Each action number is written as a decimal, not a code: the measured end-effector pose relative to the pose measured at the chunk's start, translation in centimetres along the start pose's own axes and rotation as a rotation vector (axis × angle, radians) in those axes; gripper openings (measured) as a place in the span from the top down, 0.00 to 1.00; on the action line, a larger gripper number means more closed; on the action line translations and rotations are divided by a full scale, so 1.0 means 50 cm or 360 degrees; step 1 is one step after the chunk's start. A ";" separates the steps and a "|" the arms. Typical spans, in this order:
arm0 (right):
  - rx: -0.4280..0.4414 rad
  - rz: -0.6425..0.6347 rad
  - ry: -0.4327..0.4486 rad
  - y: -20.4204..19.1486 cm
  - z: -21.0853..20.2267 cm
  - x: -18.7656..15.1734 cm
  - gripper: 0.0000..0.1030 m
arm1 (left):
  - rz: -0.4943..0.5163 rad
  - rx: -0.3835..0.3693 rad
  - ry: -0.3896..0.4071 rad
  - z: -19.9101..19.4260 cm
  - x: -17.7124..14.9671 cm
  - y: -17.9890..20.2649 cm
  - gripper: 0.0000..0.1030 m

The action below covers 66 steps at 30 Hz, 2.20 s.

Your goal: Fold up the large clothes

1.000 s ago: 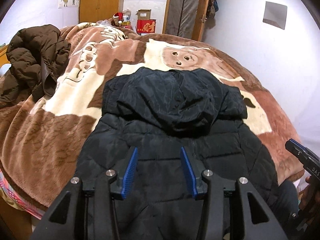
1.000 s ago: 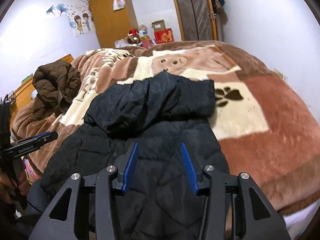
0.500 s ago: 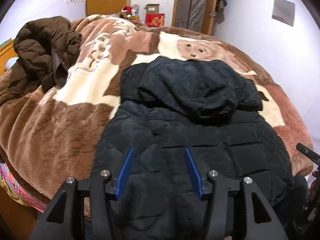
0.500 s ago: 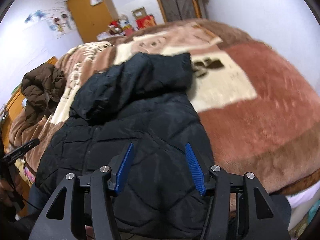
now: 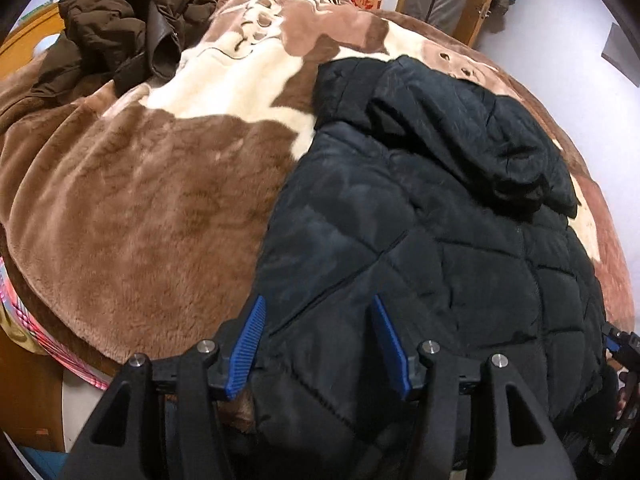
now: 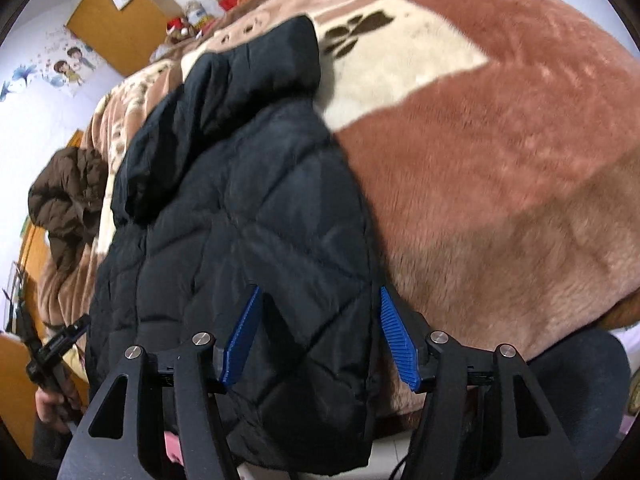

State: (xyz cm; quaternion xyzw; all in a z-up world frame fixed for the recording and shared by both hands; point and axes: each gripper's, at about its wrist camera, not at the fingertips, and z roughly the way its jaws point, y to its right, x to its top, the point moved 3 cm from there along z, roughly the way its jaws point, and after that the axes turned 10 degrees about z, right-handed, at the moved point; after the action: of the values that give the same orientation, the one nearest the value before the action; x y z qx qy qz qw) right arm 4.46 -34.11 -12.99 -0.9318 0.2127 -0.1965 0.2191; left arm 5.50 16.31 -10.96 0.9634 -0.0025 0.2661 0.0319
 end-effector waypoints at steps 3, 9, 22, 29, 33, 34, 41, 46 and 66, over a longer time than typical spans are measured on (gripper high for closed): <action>0.0003 -0.0008 -0.0029 0.002 0.005 -0.007 0.39 | 0.0064 0.0022 -0.0007 0.004 -0.011 0.004 0.43; 0.0013 0.0058 -0.0131 0.015 0.026 -0.016 0.39 | -0.0145 -0.0050 -0.0068 0.029 -0.024 -0.048 0.39; 0.0090 -0.0043 -0.0231 -0.029 0.017 -0.026 0.83 | -0.0077 -0.0245 -0.0082 0.011 -0.025 -0.001 0.83; 0.0500 -0.0159 -0.0066 -0.093 -0.121 0.014 0.88 | -0.0089 -0.0368 0.0265 -0.137 0.063 0.001 0.87; 0.0651 -0.0206 -0.0032 -0.114 -0.161 0.026 0.88 | -0.0165 -0.0440 0.0384 -0.184 0.103 -0.028 0.87; 0.0673 -0.0196 -0.0027 -0.112 -0.165 0.026 0.88 | -0.0184 -0.0456 0.0393 -0.188 0.108 -0.033 0.87; 0.0820 -0.0059 0.0103 -0.137 -0.159 0.101 0.88 | -0.0261 -0.0514 0.0438 -0.177 0.183 -0.048 0.87; 0.0807 -0.0034 0.0205 -0.185 -0.151 0.222 0.88 | -0.0314 -0.0538 0.0520 -0.155 0.296 -0.057 0.87; 0.0799 0.0687 -0.0076 -0.151 0.225 0.542 0.73 | -0.0555 -0.0500 0.0147 0.285 0.553 -0.052 0.78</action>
State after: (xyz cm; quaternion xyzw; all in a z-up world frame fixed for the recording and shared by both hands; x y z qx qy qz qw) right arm 34.53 -37.39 -11.21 -0.7865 0.3448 -0.1698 0.4834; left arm 36.60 18.32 -9.11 0.9193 0.1239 0.2967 0.2270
